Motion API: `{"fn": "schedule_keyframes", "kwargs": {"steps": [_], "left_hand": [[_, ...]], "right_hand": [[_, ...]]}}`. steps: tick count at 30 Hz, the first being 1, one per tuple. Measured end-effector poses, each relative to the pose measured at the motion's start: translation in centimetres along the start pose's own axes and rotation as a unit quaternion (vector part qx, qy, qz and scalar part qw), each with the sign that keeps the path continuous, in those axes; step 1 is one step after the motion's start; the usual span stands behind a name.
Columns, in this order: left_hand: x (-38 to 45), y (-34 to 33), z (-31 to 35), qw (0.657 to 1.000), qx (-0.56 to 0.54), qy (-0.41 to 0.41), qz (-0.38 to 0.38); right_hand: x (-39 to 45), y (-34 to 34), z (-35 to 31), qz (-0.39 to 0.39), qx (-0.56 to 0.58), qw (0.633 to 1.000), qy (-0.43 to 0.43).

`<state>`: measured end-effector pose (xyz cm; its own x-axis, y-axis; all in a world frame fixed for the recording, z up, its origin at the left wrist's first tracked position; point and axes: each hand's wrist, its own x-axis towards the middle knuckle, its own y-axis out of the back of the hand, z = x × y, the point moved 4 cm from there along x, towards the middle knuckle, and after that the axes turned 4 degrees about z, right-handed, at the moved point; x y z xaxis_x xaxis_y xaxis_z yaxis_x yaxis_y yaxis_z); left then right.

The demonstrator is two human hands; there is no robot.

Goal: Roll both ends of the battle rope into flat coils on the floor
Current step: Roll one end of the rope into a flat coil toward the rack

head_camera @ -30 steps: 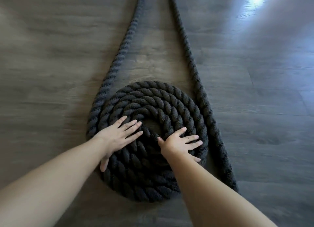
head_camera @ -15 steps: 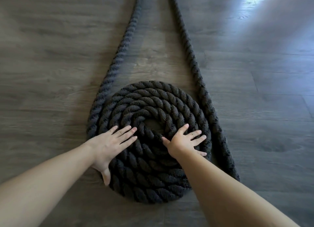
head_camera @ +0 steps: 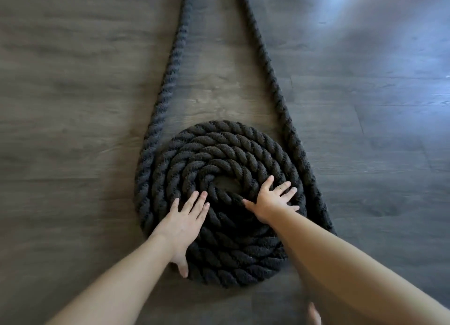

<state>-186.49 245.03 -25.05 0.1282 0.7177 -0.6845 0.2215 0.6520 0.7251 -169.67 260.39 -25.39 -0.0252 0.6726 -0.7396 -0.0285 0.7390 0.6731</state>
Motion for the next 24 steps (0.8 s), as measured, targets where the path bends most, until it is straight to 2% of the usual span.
{"fn": "schedule_keyframes", "kwargs": {"steps": [4,9,24], "left_hand": [[0.5,0.1,-0.5,0.999,0.016,-0.031,0.004],[1.9,1.6,-3.8,0.989,0.09,-0.113,-0.008],[3.5,3.1,-4.1,0.996,0.046,-0.077,-0.025]], "right_hand": [[1.2,1.0,-0.7,-0.004,-0.014,1.0,0.019],[3.8,3.5,-2.0,0.018,-0.035,0.997,0.073],[7.0,6.7,-4.7,0.027,-0.105,0.987,0.115]]}}
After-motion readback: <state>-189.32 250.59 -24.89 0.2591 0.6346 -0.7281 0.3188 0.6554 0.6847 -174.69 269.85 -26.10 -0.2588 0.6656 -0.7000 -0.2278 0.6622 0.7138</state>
